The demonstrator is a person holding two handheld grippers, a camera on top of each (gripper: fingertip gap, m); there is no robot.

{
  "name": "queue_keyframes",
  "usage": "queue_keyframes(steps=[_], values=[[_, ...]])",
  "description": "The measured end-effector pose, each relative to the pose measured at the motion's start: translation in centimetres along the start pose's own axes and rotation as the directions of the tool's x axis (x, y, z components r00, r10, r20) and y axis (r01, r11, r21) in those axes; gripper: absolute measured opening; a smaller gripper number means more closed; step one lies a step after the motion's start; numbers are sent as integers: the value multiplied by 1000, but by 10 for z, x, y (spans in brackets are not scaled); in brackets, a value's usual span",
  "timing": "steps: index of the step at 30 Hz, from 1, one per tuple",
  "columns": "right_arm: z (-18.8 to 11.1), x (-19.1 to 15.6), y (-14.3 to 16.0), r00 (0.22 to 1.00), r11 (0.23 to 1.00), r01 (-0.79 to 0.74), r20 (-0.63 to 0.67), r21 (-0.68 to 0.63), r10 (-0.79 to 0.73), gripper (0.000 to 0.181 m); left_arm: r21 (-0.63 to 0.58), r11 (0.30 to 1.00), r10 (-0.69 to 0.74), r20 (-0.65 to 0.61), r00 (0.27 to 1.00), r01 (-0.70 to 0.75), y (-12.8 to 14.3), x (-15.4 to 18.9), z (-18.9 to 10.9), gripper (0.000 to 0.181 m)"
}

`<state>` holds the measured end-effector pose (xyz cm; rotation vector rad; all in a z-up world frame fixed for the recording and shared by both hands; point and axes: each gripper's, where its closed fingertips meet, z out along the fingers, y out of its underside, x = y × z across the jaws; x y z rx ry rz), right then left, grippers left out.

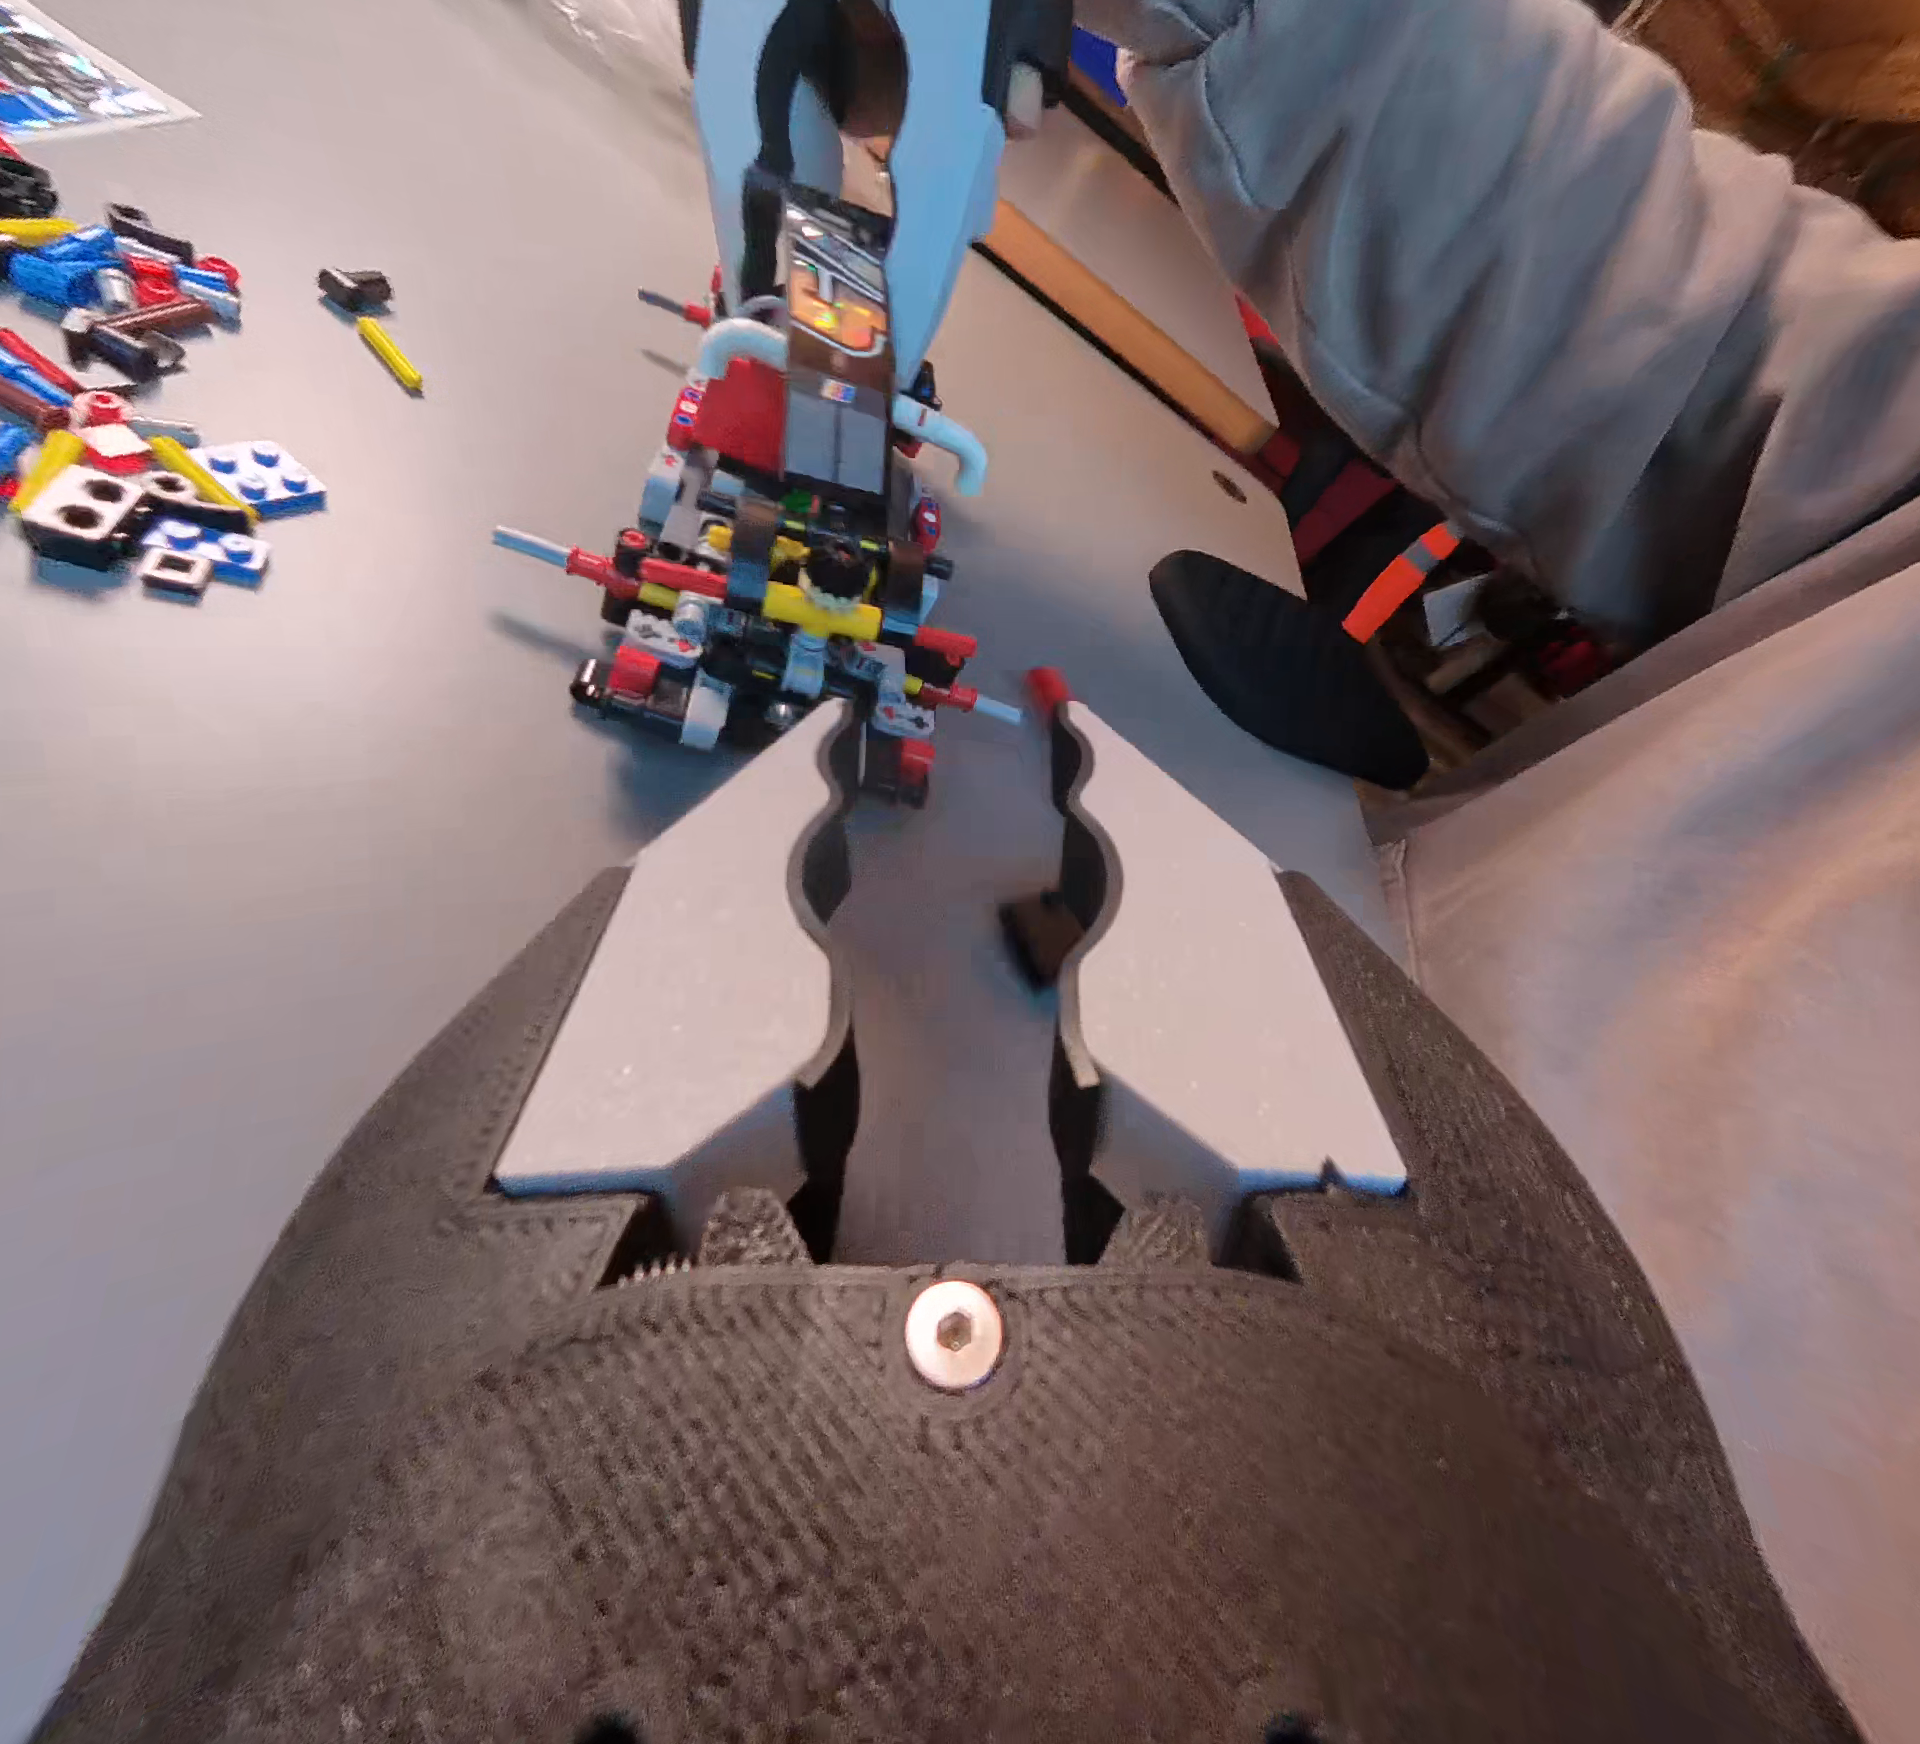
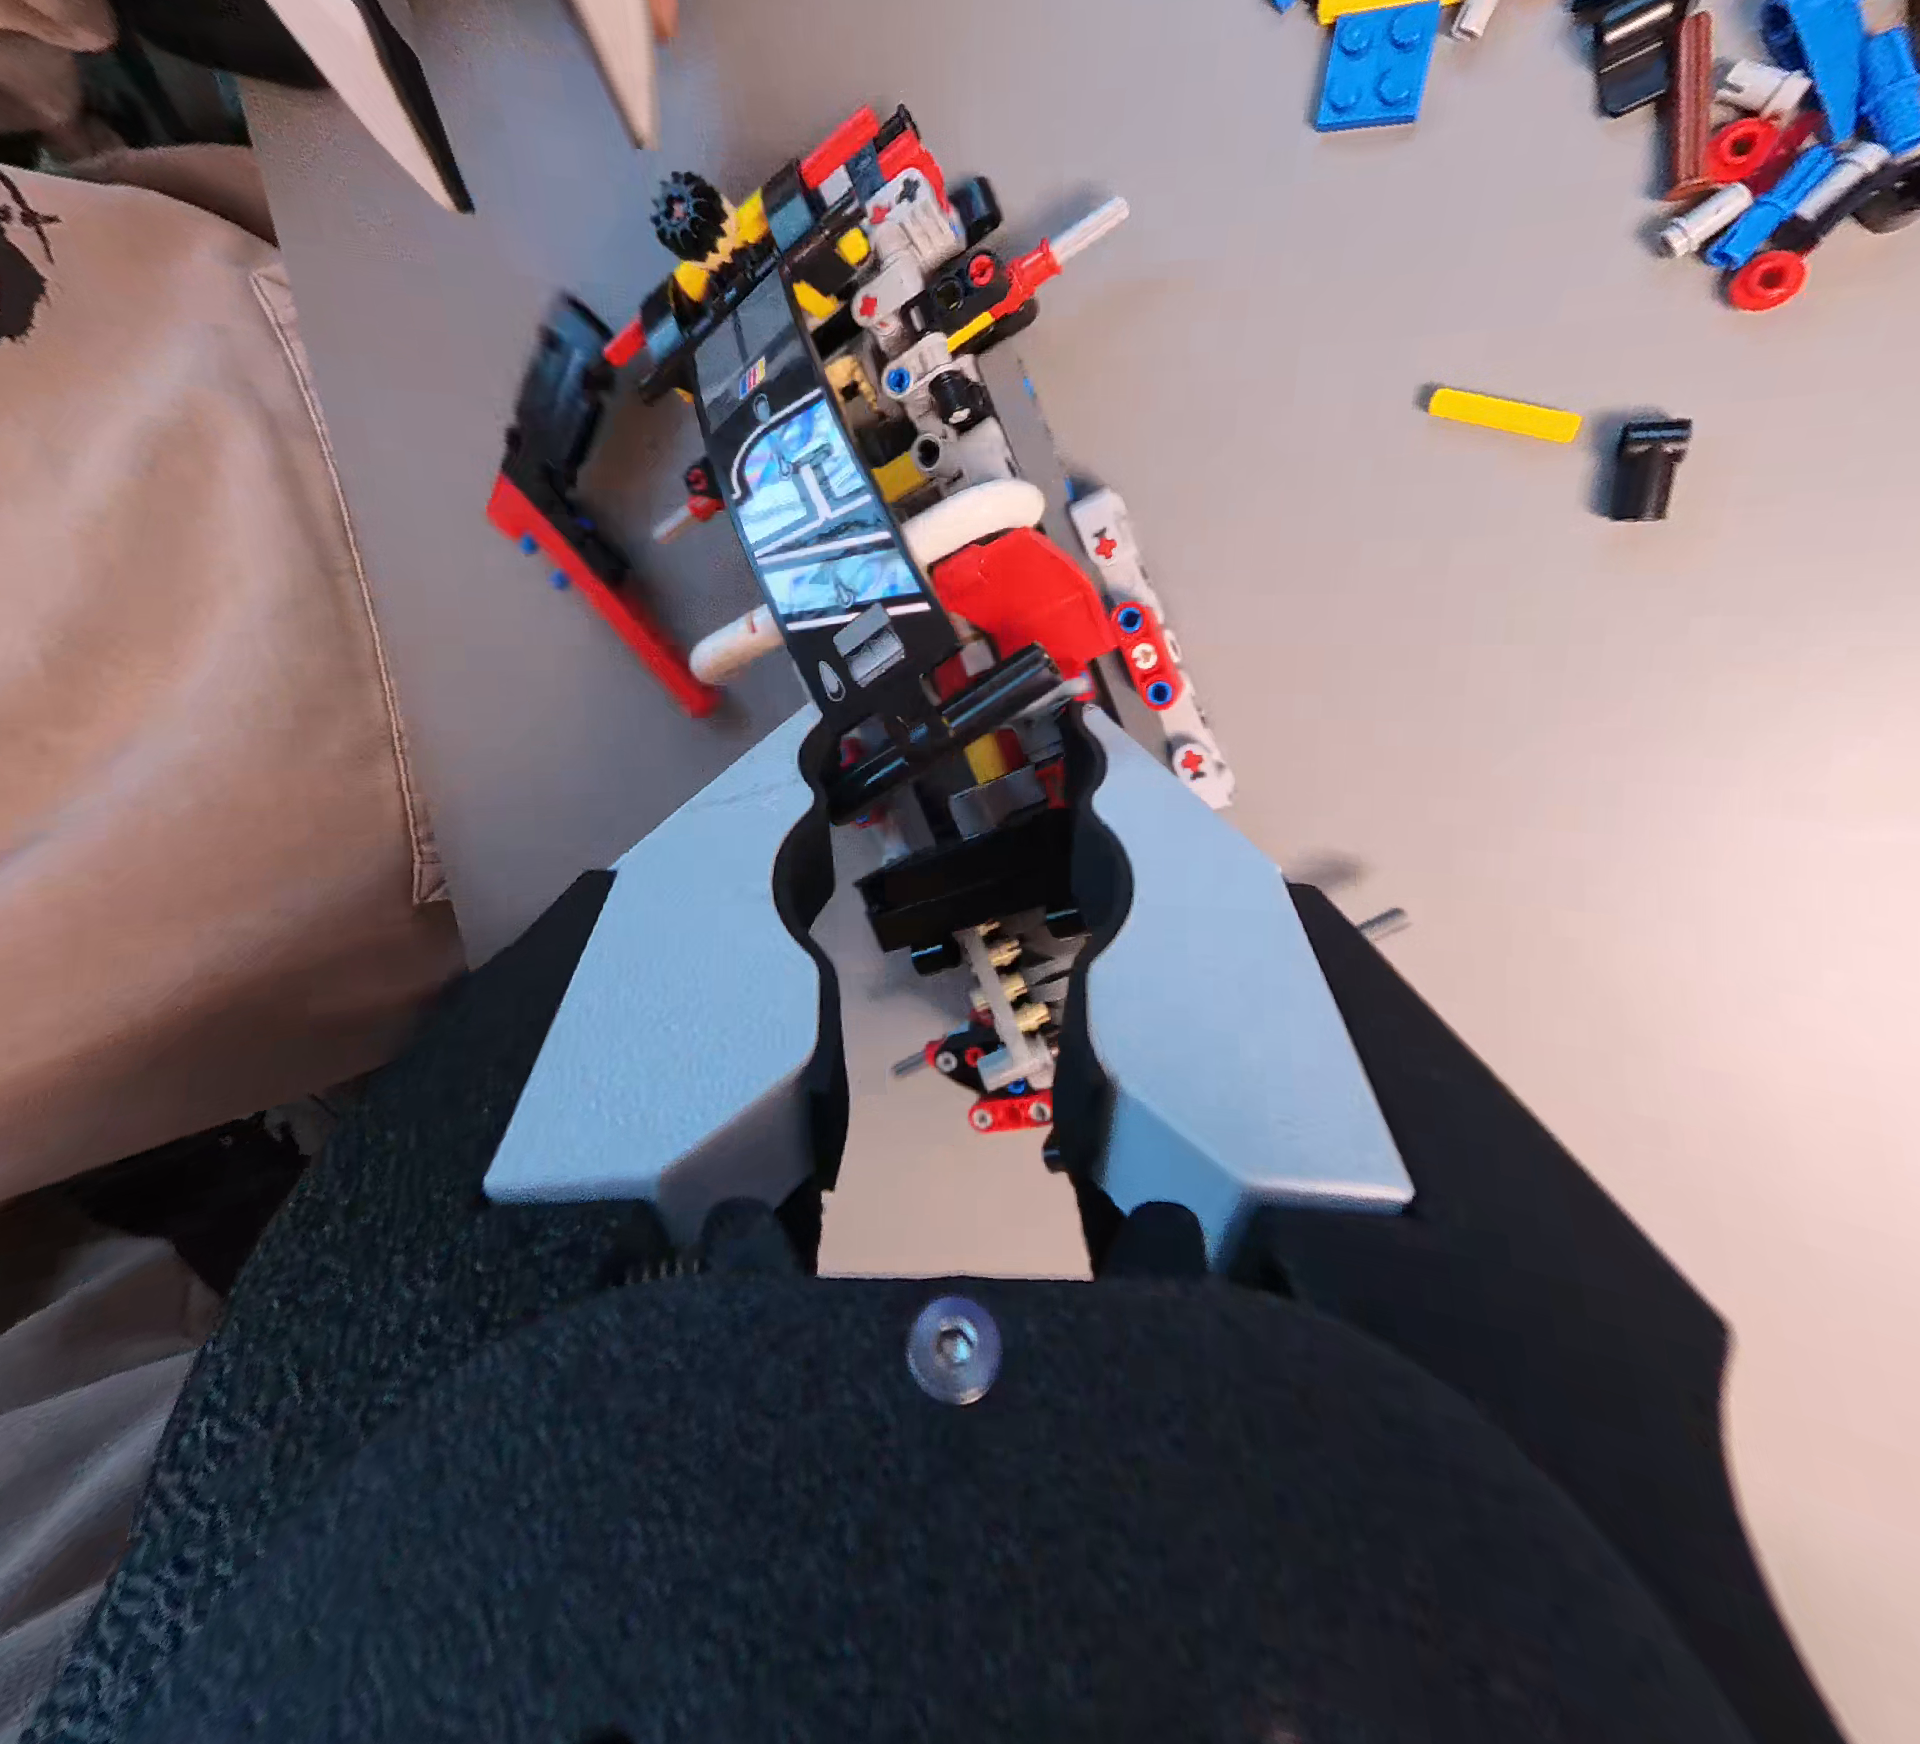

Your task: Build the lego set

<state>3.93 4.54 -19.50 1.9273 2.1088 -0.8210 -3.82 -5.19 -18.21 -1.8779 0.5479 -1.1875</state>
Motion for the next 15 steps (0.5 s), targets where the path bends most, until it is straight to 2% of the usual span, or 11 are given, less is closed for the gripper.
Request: queue_keyframes(steps=[4,10,15], values=[[4,-4,1,998,999,51,-43,14,-50,44,-98,990,103,56,993,-97,14,-1,3,39],[3,-7,1,958,973,215,-214,89,-192,56,-248,932,298,115,948,-263,37,7,12,52],[-11,-5,9,863,921,374,-404,106,-304,60,-239,938,288,135,948,-251,35,4,12,54]])
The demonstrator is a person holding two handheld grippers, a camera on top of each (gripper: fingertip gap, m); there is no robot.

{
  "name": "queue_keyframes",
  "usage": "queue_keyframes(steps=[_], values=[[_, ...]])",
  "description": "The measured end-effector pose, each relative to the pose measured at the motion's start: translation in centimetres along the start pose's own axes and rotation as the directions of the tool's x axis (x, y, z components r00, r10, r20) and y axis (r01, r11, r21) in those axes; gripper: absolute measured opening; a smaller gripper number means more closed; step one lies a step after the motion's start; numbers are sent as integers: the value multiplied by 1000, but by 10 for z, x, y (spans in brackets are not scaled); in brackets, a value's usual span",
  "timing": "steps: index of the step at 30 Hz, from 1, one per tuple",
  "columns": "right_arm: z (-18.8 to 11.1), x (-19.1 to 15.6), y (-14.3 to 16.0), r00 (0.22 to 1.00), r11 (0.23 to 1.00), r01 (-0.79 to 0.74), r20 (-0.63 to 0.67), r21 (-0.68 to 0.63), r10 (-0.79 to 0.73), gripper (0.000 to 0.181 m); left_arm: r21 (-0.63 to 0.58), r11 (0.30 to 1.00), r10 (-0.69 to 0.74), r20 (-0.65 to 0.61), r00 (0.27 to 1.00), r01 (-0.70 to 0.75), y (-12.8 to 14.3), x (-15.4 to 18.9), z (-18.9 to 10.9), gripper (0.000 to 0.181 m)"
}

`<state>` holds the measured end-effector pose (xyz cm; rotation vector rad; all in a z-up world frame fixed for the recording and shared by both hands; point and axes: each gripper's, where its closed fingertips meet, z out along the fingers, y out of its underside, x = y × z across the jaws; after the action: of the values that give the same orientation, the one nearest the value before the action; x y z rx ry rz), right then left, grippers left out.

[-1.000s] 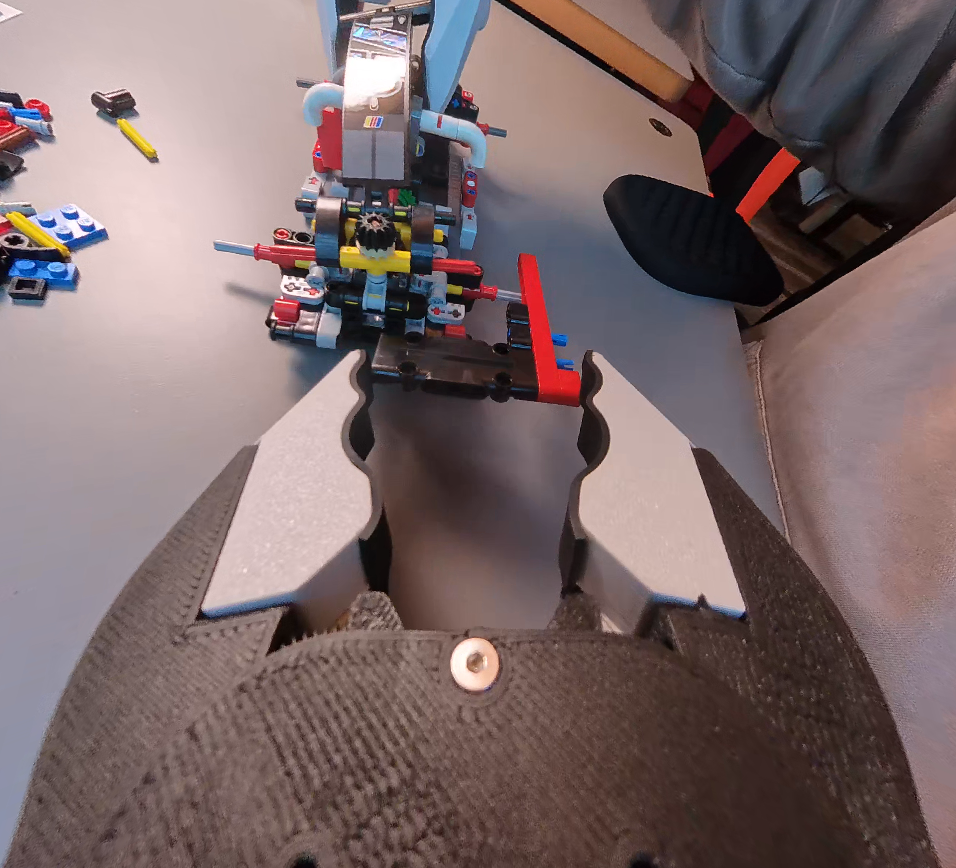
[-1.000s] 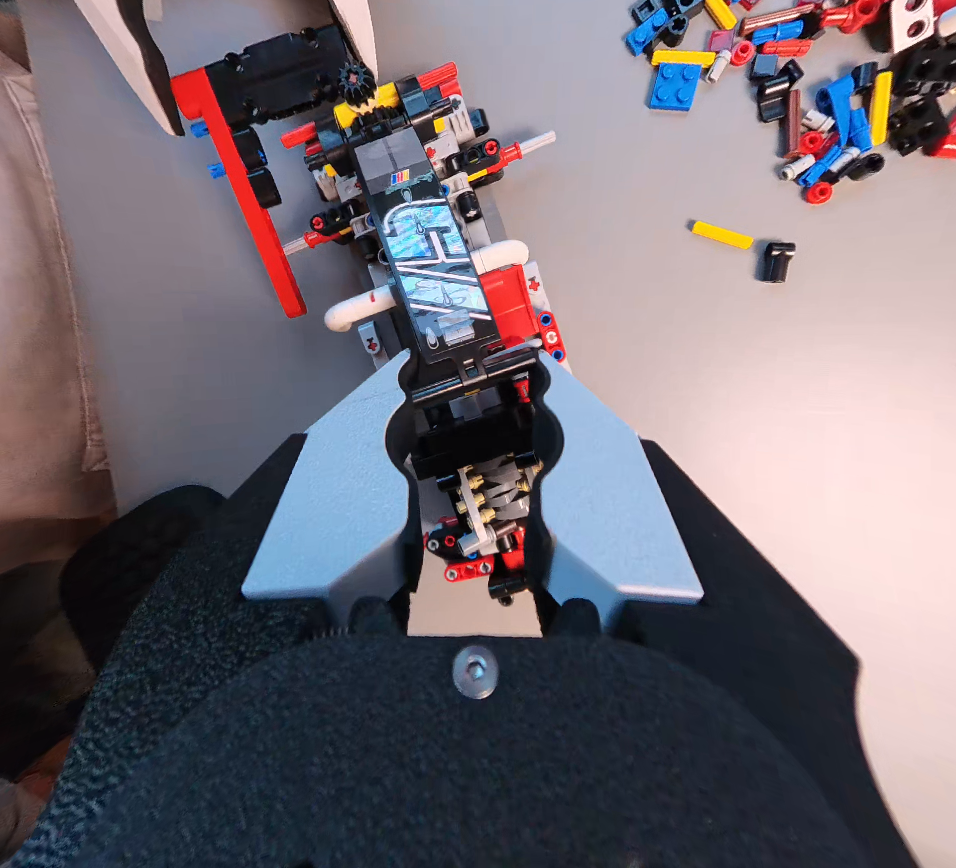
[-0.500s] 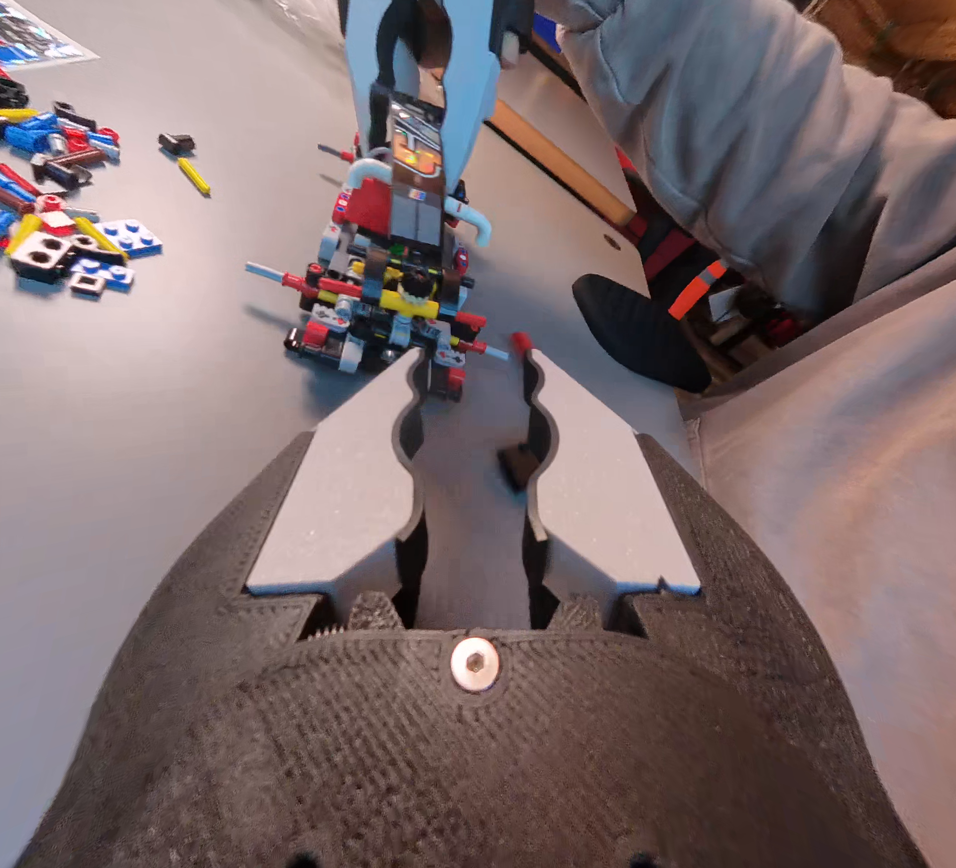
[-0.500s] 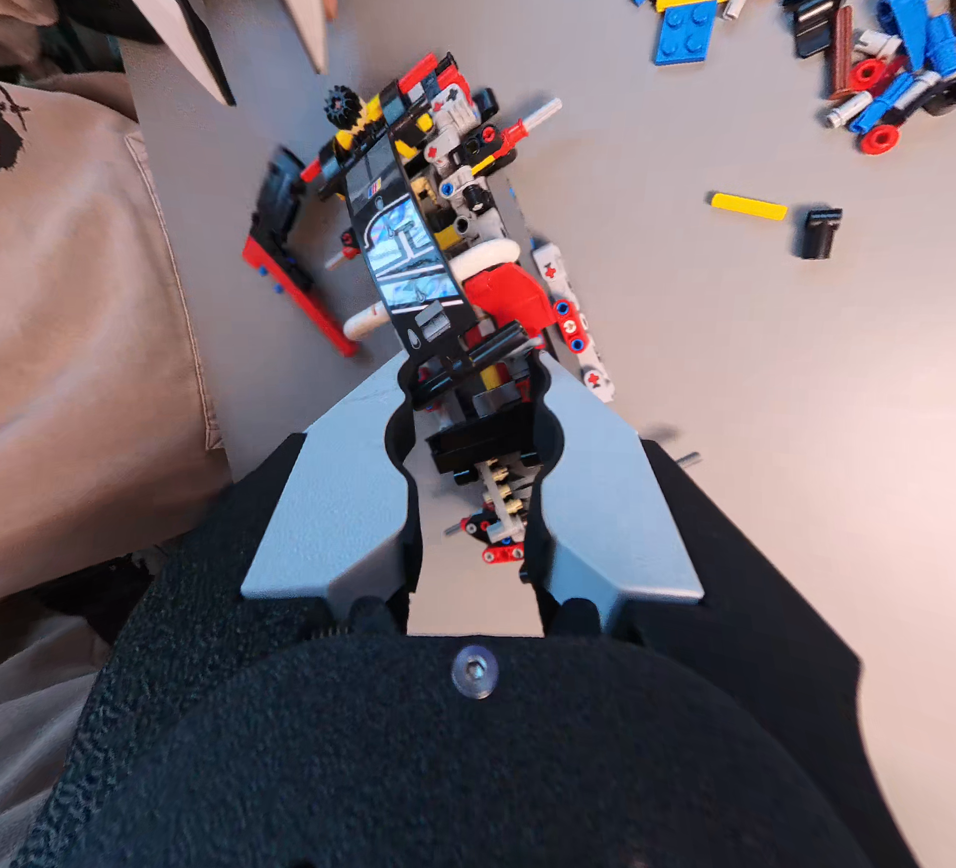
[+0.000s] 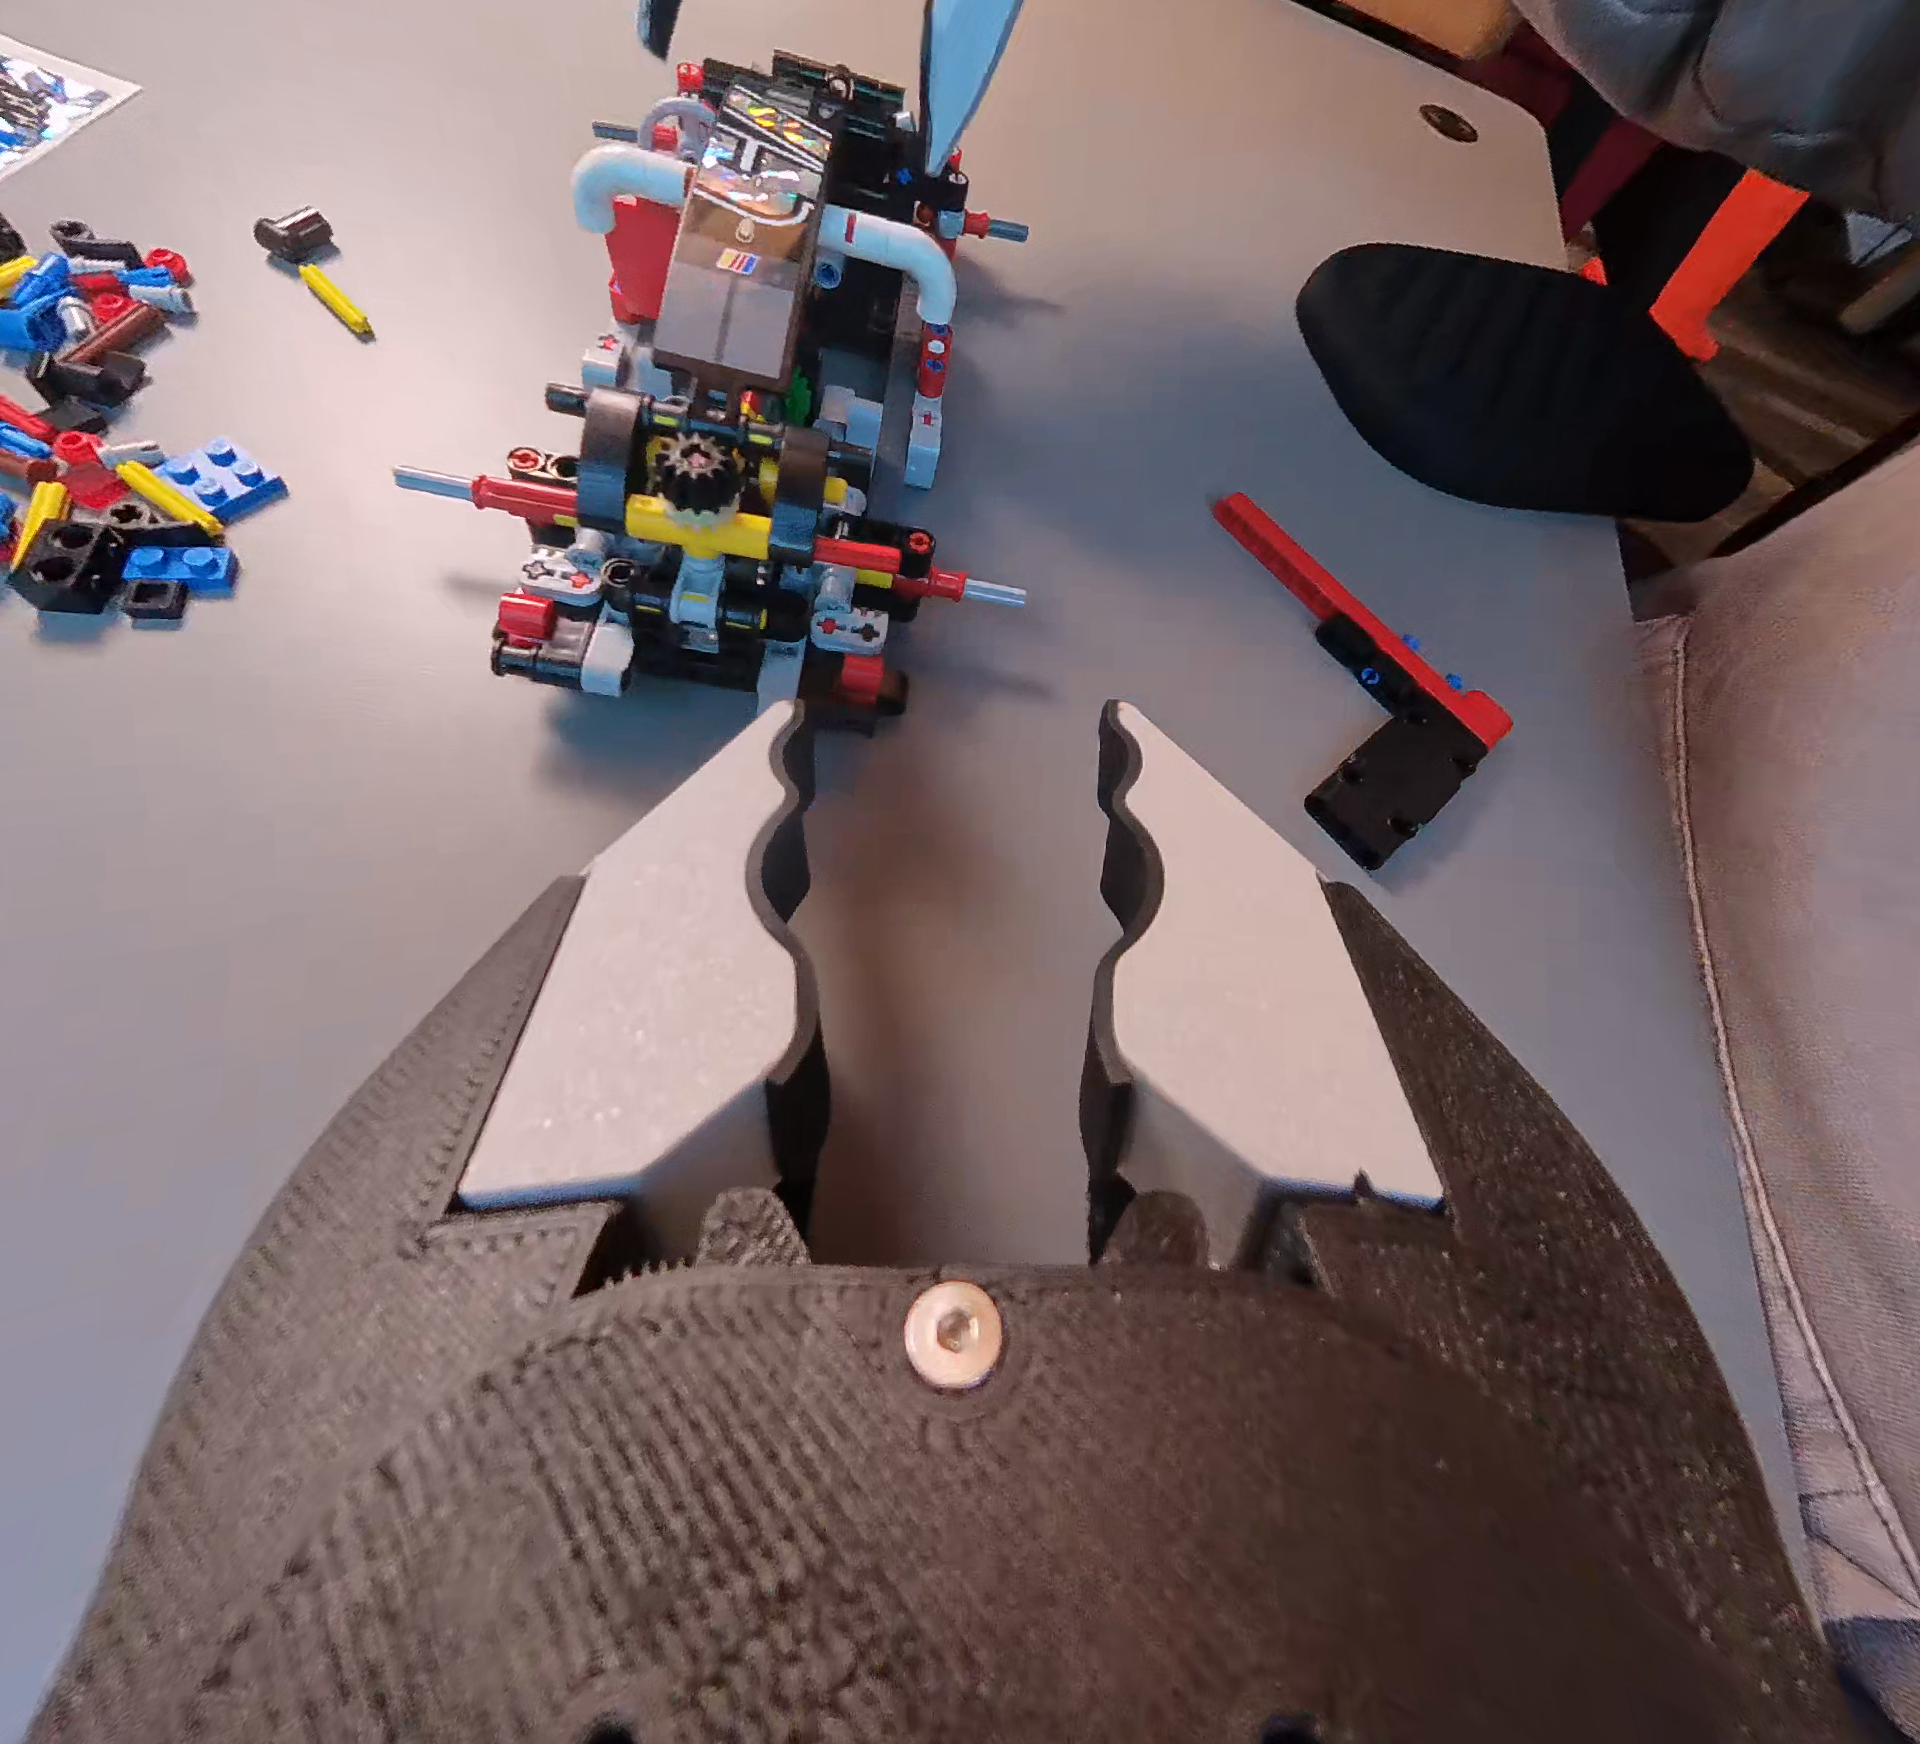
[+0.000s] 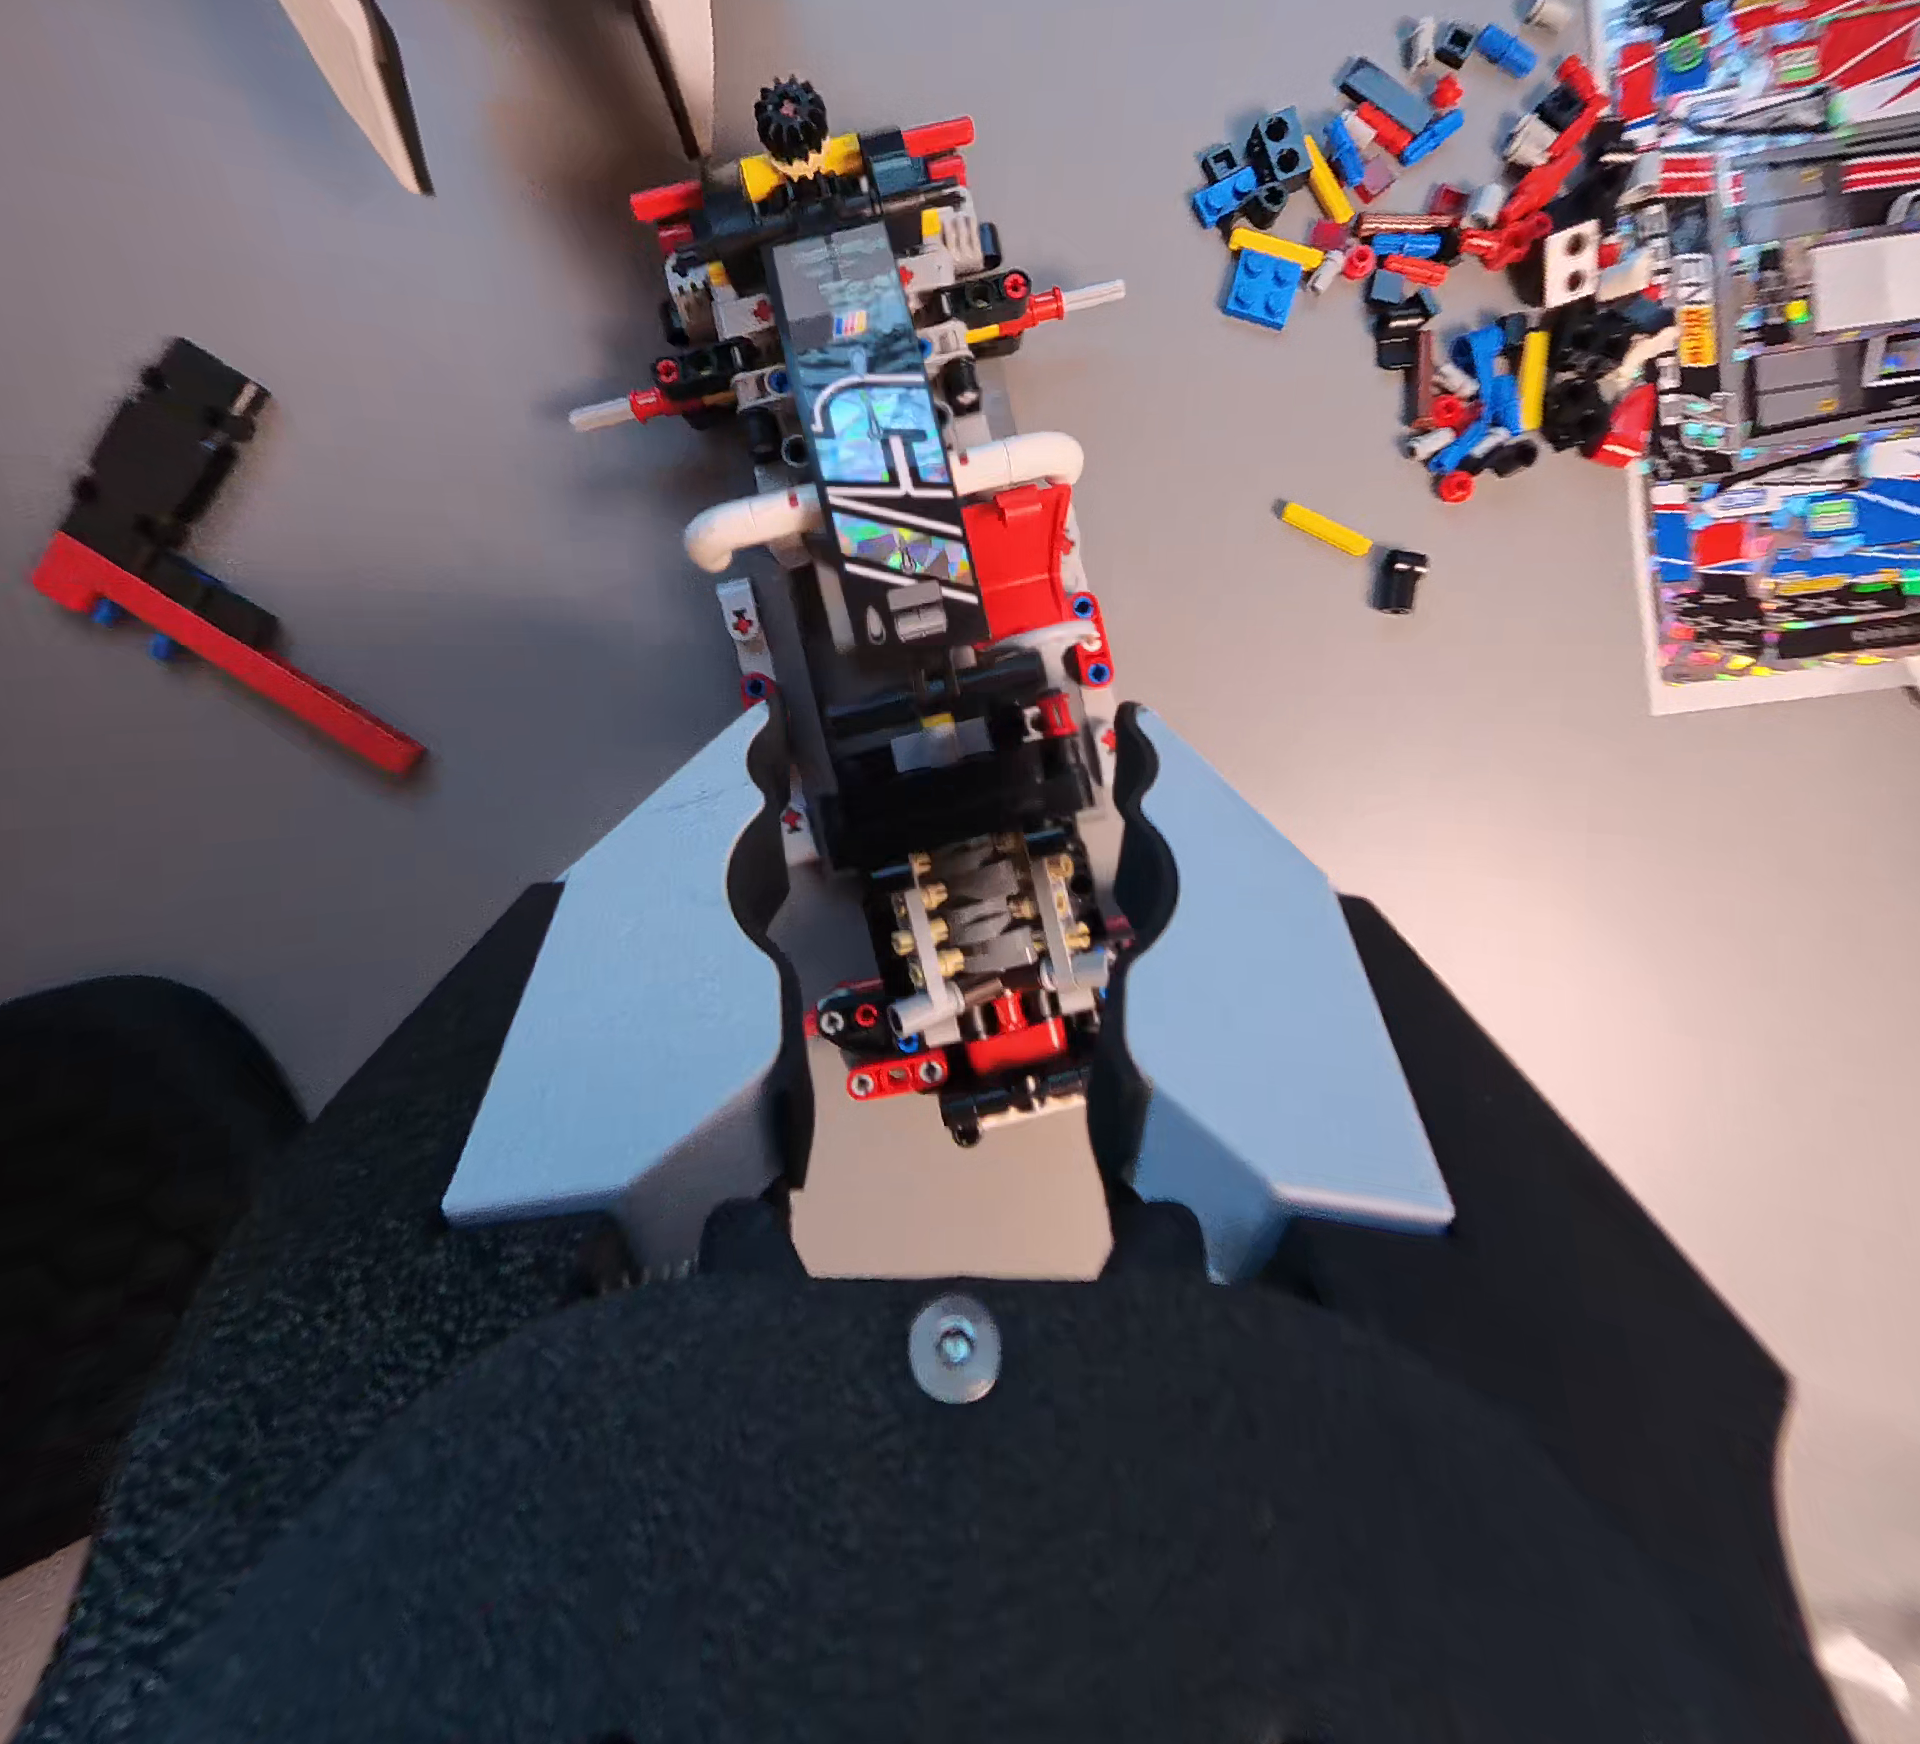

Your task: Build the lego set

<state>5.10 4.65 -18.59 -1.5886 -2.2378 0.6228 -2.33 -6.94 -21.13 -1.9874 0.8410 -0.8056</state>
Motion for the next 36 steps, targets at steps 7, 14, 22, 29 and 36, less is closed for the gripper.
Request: queue_keyframes(steps=[7,14,22,29,36], values=[[-11,-15,24,929,971,232,-282,-61,-240,65,-16,999,49,10,999,-49,3,9,-2,59],[8,9,27,927,976,213,-306,-43,-216,86,-31,999,43,-14,999,-44,5,8,3,58],[25,6,28,982,980,174,-53,-101,-180,64,7,999,41,-30,999,-41,2,11,-3,59],[15,0,26,986,992,-13,166,-129,34,64,8,998,67,-57,996,-66,2,18,-3,64],[11,1,23,943,983,-110,297,-147,150,63,11,998,65,-39,997,-64,2,15,-3,64]])
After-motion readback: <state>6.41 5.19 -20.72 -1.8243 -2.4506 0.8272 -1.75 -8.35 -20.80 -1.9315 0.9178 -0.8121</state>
